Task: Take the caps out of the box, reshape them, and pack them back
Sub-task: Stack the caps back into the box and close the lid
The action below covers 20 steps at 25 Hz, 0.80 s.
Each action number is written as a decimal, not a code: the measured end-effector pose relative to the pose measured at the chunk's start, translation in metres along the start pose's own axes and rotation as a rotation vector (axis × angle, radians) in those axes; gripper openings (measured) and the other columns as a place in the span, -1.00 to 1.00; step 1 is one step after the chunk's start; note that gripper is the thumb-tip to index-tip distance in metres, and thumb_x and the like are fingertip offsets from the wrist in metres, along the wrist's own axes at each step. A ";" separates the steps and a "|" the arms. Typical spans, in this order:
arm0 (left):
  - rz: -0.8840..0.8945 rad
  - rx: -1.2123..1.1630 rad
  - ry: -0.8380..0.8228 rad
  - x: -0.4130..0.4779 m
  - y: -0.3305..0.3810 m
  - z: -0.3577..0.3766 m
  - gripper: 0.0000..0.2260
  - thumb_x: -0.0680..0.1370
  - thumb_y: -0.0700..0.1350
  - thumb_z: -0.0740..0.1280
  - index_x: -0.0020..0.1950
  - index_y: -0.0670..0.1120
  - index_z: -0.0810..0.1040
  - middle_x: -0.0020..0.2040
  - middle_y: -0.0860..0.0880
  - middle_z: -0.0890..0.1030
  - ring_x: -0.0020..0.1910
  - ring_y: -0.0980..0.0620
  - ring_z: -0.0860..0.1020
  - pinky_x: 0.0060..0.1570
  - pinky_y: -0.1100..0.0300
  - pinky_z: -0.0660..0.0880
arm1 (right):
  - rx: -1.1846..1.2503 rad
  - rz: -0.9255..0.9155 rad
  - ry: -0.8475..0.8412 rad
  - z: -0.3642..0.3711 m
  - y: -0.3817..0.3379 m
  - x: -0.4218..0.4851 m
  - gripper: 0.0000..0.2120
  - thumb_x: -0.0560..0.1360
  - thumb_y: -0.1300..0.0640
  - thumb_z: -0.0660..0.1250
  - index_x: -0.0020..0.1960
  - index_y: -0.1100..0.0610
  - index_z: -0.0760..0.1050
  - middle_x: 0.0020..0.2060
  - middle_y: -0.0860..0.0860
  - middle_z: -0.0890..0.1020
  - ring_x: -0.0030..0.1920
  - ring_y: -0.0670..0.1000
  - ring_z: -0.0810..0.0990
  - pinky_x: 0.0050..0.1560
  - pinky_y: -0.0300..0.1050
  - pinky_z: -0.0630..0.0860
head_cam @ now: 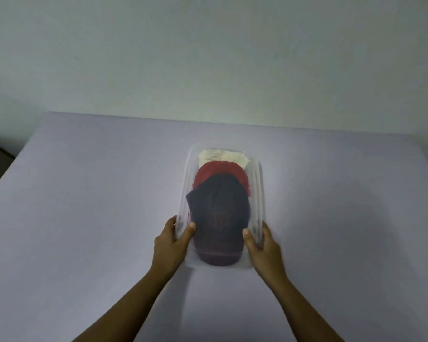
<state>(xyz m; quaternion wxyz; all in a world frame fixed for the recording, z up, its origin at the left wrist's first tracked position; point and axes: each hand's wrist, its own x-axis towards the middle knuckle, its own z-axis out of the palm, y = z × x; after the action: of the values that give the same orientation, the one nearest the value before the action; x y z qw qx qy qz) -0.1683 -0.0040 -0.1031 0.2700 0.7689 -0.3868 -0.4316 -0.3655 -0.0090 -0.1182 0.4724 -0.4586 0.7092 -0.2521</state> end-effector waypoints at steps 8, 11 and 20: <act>0.032 -0.036 -0.017 0.090 0.073 0.031 -0.46 0.54 0.15 0.24 0.42 -0.11 0.31 0.35 -0.12 0.48 0.25 -0.21 0.51 0.25 -0.15 0.45 | -0.026 -0.044 0.030 -0.032 -0.049 0.103 -0.38 0.55 -0.10 0.19 0.50 0.16 0.12 0.40 0.15 0.39 0.37 0.17 0.39 0.34 -0.05 0.33; 0.036 -0.036 -0.021 0.106 0.086 0.043 -0.48 0.54 0.14 0.23 0.41 -0.12 0.32 0.34 -0.13 0.49 0.24 -0.21 0.51 0.24 -0.14 0.45 | -0.055 -0.052 0.034 -0.043 -0.055 0.123 -0.38 0.56 -0.09 0.18 0.50 0.17 0.12 0.41 0.16 0.37 0.38 0.18 0.37 0.35 -0.05 0.31; 0.046 -0.014 -0.007 0.135 0.101 0.061 -0.46 0.56 0.14 0.20 0.45 -0.12 0.26 0.40 -0.13 0.42 0.30 -0.21 0.46 0.26 -0.10 0.41 | -0.056 -0.049 0.027 -0.049 -0.061 0.158 -0.37 0.55 -0.12 0.17 0.50 0.16 0.09 0.42 0.15 0.35 0.38 0.19 0.37 0.34 -0.03 0.33</act>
<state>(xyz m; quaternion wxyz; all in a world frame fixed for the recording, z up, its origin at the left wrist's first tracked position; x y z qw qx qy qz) -0.2137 -0.1765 -0.1176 0.2838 0.7565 -0.4024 -0.4304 -0.4058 -0.1805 -0.1181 0.4436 -0.4854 0.7108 -0.2496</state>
